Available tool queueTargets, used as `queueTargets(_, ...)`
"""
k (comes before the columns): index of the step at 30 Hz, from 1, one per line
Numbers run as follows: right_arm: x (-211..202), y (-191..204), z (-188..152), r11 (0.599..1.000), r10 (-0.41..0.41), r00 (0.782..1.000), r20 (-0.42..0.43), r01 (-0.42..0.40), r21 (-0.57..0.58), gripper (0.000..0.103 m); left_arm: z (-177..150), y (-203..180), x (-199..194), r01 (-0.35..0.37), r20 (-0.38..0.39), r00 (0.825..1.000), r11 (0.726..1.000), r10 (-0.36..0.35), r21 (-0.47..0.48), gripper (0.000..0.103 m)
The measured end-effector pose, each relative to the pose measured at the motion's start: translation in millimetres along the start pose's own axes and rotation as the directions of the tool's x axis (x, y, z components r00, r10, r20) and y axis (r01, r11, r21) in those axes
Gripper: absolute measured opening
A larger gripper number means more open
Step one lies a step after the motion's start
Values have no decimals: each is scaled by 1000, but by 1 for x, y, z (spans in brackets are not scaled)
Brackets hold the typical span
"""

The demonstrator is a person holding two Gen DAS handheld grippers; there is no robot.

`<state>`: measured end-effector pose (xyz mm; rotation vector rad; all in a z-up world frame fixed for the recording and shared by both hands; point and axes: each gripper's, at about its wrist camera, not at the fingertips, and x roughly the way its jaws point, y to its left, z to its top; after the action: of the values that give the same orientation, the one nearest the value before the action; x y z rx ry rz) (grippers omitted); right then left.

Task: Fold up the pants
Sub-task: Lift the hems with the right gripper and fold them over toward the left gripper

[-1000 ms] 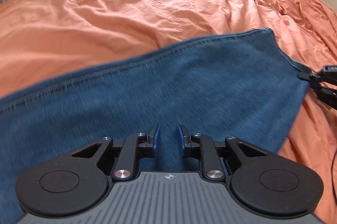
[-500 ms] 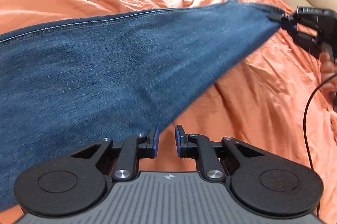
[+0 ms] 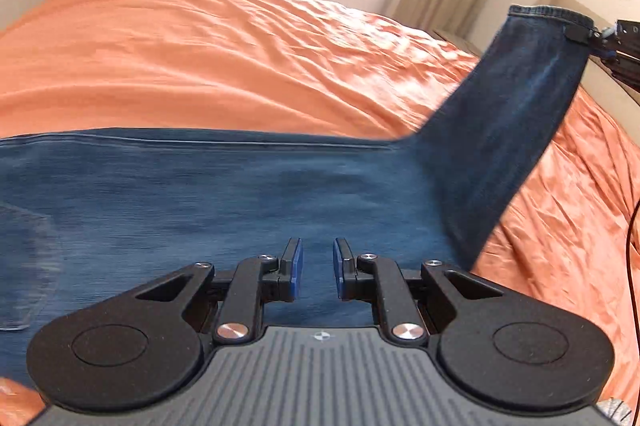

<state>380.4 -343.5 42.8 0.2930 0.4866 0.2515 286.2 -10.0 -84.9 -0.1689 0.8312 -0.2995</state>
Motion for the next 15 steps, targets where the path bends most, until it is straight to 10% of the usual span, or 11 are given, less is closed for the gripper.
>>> queueTargets(9, 65, 131, -77, 983, 150, 977, -150, -163, -83, 1, -13, 86, -39, -54, 41, 997, 989, 60, -140, 28)
queueTargets(15, 108, 186, -197, 960, 168, 899, -405, -243, -139, 1, -29, 131, -41, -23, 33, 999, 970, 32, -243, 29)
